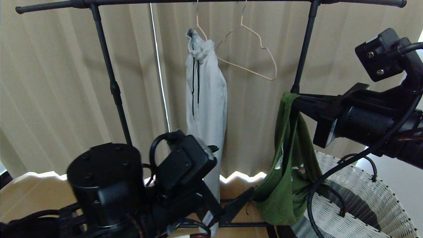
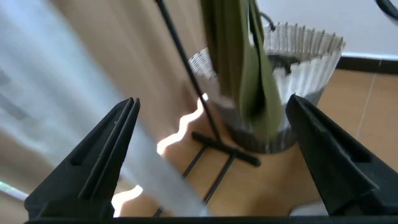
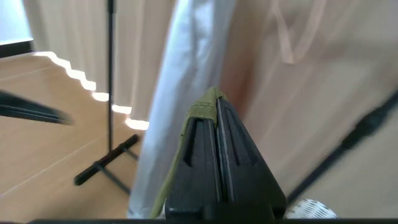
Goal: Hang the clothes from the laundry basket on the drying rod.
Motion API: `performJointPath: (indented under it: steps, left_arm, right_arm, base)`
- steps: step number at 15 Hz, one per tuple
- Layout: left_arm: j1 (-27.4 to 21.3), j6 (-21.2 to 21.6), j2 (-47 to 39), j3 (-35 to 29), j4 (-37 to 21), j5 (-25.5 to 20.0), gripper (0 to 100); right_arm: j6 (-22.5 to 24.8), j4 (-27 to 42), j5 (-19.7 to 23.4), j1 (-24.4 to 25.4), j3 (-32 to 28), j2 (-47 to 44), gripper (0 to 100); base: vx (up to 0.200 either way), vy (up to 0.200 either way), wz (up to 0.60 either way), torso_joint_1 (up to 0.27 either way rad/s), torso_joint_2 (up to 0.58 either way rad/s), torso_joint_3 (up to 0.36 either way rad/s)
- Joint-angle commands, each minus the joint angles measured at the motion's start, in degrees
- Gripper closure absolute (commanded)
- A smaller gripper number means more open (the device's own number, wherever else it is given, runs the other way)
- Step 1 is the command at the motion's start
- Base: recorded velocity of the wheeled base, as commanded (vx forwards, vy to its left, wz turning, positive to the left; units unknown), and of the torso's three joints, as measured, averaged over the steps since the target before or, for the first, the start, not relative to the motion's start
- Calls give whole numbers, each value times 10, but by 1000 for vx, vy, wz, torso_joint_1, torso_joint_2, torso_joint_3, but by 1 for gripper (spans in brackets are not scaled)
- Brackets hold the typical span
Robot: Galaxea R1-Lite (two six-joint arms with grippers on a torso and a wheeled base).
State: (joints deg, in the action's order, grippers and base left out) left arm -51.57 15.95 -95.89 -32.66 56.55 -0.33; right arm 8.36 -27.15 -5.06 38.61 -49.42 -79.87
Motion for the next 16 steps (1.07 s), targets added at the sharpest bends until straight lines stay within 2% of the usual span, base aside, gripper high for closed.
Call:
performJointPath:
  steps: [1,5,7,9,12,16]
  left_arm:
    - [-12,-5,-82,-58,0,5,0]
    - [-29,-8,-120,-110,0,4,0]
    - [-26,-52,-156,-152,0,6,0]
    - [-5,-70,-188,-174,0,7,0]
    - [31,-72,-220,-161,0,8,0]
    - [34,-72,-190,-98,1,8,0]
  right_arm:
    - [0,0,1,10,6,2,100]
    - [-1,-1,8,17,15,6,100]
    - [-1,-1,16,17,17,12,100]
    - [-1,-1,17,16,20,22,100]
    - [0,-1,17,16,23,31,100]
    - [0,-1,16,13,24,31,100]
  base:
    - [0,0,0,0,0,0]
    - [0,0,0,0,0,0]
    - [0,0,0,0,0,0]
    - [0,0,0,0,0,0]
    - [0,0,0,0,0,0]
    - [0,0,0,0,0,0]
